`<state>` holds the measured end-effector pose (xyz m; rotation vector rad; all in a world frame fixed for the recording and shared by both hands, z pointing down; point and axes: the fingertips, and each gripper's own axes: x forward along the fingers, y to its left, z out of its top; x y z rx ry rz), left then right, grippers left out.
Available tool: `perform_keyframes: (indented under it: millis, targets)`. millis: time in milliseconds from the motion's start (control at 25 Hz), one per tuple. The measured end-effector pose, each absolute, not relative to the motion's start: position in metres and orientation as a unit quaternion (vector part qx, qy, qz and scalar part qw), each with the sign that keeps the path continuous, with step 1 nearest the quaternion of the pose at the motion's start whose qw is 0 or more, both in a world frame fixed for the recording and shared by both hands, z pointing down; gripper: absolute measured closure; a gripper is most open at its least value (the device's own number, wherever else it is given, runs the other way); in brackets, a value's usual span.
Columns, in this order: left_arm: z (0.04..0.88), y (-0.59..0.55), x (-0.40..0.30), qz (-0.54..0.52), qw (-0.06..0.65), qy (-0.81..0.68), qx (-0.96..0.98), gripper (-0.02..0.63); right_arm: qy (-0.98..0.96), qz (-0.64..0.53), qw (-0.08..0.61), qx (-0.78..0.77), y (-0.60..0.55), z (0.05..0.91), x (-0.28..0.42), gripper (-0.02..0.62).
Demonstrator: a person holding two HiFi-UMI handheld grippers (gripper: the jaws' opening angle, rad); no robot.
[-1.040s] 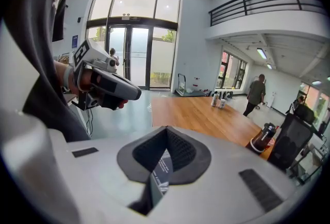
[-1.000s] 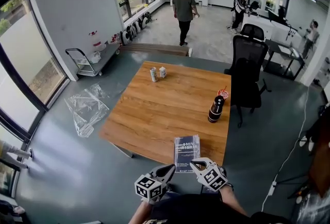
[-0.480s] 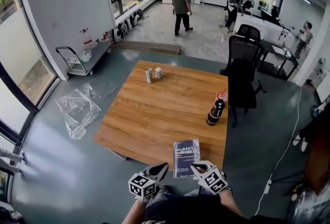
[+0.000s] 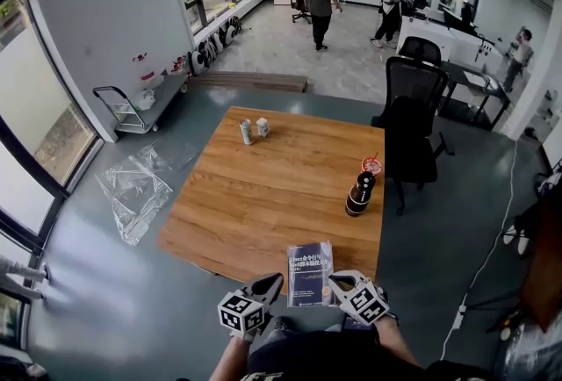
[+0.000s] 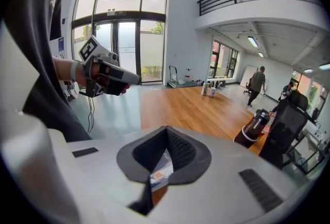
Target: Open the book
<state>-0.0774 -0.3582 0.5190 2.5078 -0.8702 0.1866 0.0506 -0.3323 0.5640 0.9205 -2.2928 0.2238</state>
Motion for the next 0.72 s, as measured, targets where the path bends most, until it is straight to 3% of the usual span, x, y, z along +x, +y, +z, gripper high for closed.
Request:
perform_keyframes:
  millis: [400, 720]
  targets:
    - [0.505, -0.346, -0.037, 0.071, 0.228, -0.328, 0.914, 0.600, -0.875, 0.069, 0.311, 0.365, -0.354, 0.549, 0.092, 0.606]
    - [0.526, -0.327, -0.020, 0.084, 0.252, -0.351, 0.898, 0.600, -0.855, 0.143, 0.302, 0.398, -0.367, 0.581, 0.124, 0.606]
